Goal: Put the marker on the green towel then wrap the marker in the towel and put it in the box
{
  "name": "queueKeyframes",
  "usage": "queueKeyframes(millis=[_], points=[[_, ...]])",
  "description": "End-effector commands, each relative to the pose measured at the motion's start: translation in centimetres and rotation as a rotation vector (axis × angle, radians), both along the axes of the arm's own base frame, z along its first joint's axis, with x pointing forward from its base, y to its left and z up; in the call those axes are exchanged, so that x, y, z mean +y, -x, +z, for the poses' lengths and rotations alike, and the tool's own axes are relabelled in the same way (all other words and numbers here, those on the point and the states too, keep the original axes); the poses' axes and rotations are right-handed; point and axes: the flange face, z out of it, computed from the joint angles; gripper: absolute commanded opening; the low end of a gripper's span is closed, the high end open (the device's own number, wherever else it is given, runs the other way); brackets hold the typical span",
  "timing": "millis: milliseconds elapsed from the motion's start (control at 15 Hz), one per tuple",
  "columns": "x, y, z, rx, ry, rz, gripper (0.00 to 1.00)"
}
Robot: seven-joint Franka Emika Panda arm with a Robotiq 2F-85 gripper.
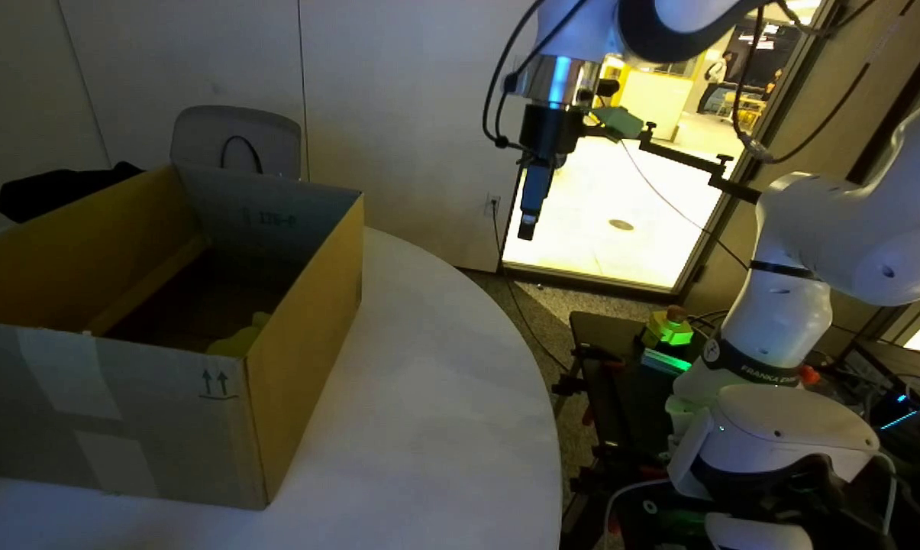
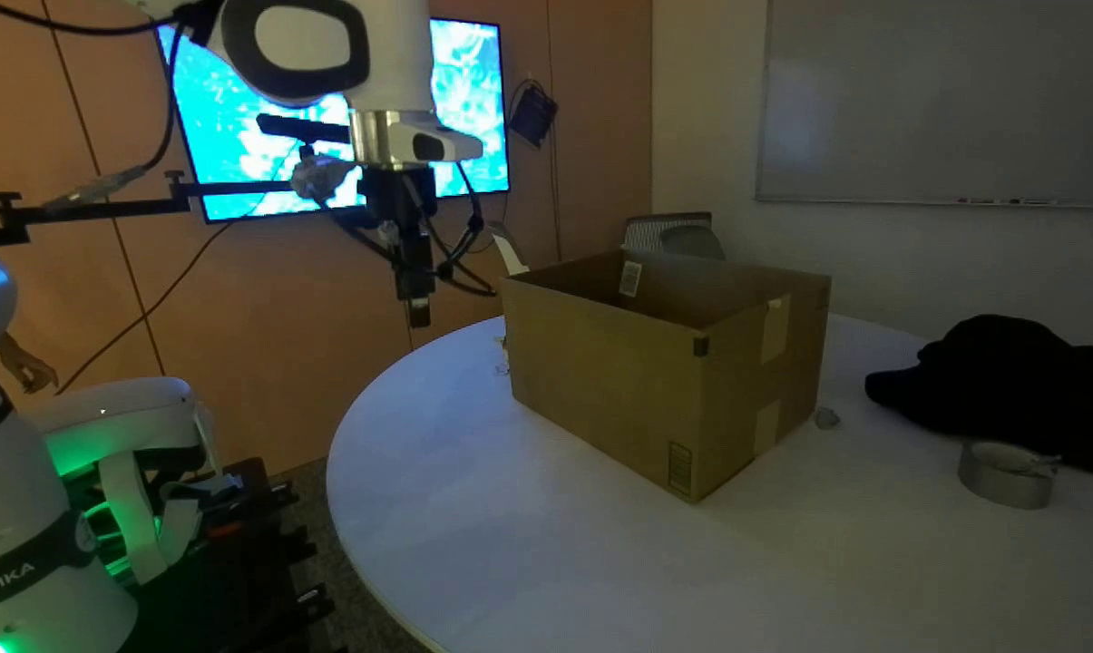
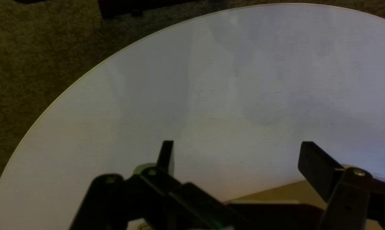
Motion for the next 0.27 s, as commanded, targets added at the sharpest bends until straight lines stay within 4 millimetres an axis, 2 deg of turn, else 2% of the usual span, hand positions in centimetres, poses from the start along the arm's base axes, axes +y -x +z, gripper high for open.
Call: queueKeyframes(millis=[0,67,200], points=[[-0.2,0.6,-1.1,-0.025,0.004,0.021,1.0],[-0.2,1.1,-2.0,-0.022,0.004,0.025,1.0],[-0.2,1.1,-2.1,-0.019,0.004,0.025,1.0]])
